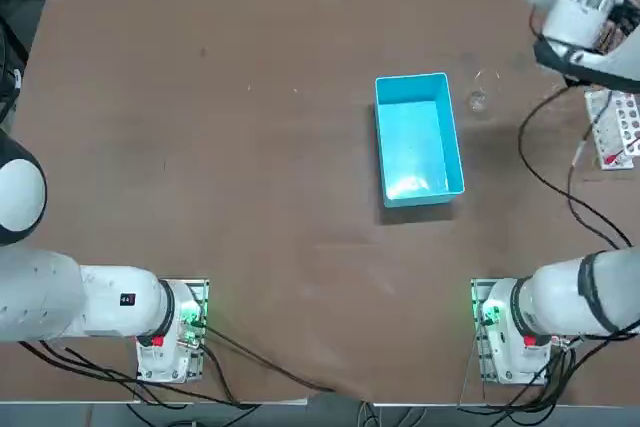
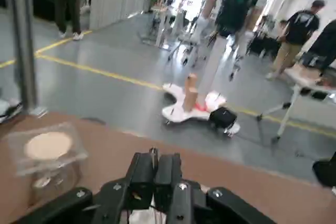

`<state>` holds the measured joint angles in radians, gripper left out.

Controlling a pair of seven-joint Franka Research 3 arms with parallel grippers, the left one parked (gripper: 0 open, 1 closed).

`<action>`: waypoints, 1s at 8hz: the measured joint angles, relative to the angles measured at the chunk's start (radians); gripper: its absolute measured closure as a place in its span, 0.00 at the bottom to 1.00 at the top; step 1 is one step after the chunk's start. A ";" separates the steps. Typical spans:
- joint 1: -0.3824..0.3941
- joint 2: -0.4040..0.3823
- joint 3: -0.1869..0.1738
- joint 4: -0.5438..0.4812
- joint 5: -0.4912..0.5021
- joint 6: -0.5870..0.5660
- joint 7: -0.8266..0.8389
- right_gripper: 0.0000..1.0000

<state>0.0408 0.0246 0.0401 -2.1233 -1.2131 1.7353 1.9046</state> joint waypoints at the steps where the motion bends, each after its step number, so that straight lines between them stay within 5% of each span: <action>1: 0.054 0.024 0.000 0.064 0.066 -0.027 -0.007 0.95; 5: 0.259 0.319 0.001 0.394 0.248 -0.232 0.066 0.95; 8: 0.308 0.484 0.000 0.519 0.311 -0.275 0.236 0.95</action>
<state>0.3493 0.5089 0.0400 -1.6043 -0.9023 1.4606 2.1404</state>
